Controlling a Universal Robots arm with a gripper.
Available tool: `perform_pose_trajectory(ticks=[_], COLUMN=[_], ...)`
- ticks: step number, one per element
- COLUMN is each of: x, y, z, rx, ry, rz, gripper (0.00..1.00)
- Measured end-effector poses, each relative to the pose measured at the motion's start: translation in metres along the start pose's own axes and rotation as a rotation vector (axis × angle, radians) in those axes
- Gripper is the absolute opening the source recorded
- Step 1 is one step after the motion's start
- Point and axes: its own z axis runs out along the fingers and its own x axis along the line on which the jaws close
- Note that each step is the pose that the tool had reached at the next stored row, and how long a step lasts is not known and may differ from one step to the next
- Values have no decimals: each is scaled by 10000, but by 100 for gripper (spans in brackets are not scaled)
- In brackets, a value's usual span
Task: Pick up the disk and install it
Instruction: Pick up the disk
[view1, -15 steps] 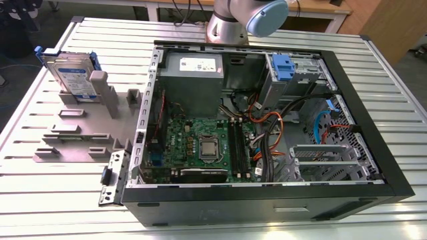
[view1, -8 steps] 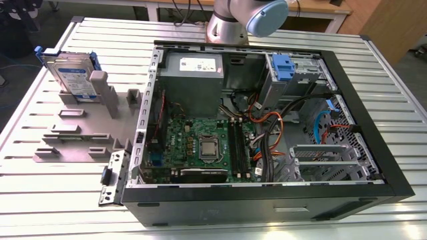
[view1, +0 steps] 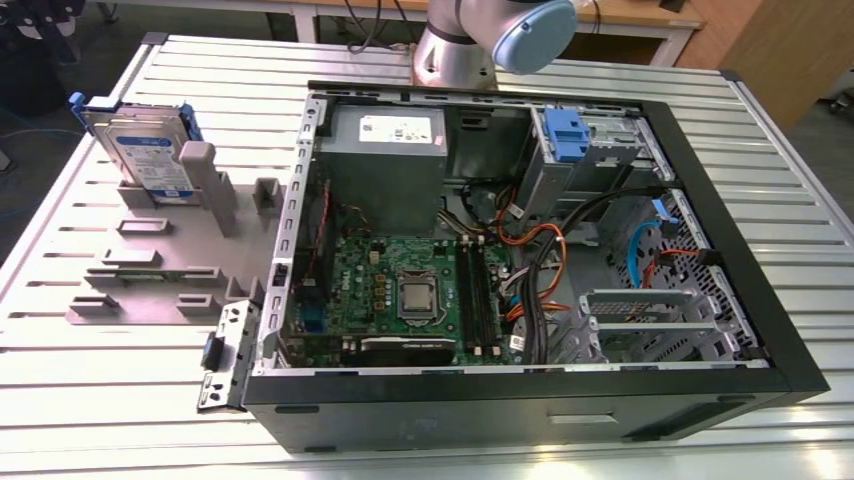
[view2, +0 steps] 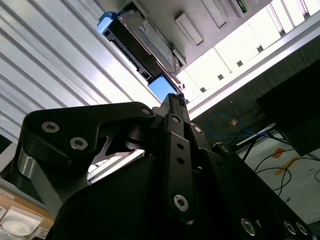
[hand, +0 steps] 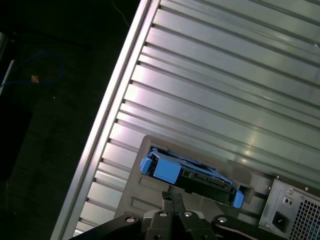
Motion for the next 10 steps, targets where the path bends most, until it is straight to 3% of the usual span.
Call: perform_pose_trajectory(ticks=[10], x=[0], y=[0], z=[0], rx=[-2], ry=[8], rz=[-167], gripper=[11])
